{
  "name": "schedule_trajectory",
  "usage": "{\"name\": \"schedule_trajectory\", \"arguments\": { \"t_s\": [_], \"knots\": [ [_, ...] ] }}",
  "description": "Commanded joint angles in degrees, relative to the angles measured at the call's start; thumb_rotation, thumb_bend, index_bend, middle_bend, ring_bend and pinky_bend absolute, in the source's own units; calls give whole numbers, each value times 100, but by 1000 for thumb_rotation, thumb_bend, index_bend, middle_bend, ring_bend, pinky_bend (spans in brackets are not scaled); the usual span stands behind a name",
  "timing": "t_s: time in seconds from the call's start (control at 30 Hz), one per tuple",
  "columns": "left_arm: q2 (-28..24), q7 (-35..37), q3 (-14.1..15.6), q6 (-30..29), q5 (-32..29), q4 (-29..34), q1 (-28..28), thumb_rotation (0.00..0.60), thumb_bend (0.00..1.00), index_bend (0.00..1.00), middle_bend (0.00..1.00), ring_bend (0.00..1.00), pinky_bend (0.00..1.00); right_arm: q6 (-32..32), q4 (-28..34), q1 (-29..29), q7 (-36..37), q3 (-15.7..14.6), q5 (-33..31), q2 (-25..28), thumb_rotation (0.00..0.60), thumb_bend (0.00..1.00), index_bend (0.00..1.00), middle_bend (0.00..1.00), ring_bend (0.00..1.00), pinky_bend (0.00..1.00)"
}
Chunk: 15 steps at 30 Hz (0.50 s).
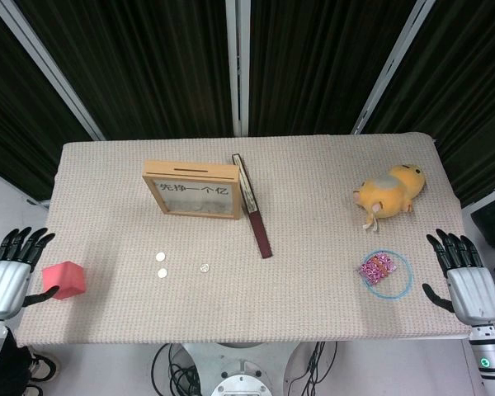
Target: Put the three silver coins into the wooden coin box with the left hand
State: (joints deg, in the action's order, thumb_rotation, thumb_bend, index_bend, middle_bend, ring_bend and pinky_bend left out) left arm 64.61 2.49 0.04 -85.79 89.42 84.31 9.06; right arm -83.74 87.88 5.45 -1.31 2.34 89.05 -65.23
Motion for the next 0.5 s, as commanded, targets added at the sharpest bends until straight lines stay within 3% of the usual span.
{"name": "schedule_trajectory", "arguments": {
  "t_s": [0.03, 0.5],
  "knots": [
    [2, 6, -1, -6, 10, 8, -10, 600, 13, 113, 68, 0, 0, 21, 18, 12, 80, -17, 22, 24, 600, 208, 0, 0, 0, 0],
    [158, -136, 18, 120, 288, 279, 119, 600, 13, 112, 68, 0, 0, -17, 19, -15, 267, 51, -122, 130, 600, 211, 0, 0, 0, 0]
  ]
}}
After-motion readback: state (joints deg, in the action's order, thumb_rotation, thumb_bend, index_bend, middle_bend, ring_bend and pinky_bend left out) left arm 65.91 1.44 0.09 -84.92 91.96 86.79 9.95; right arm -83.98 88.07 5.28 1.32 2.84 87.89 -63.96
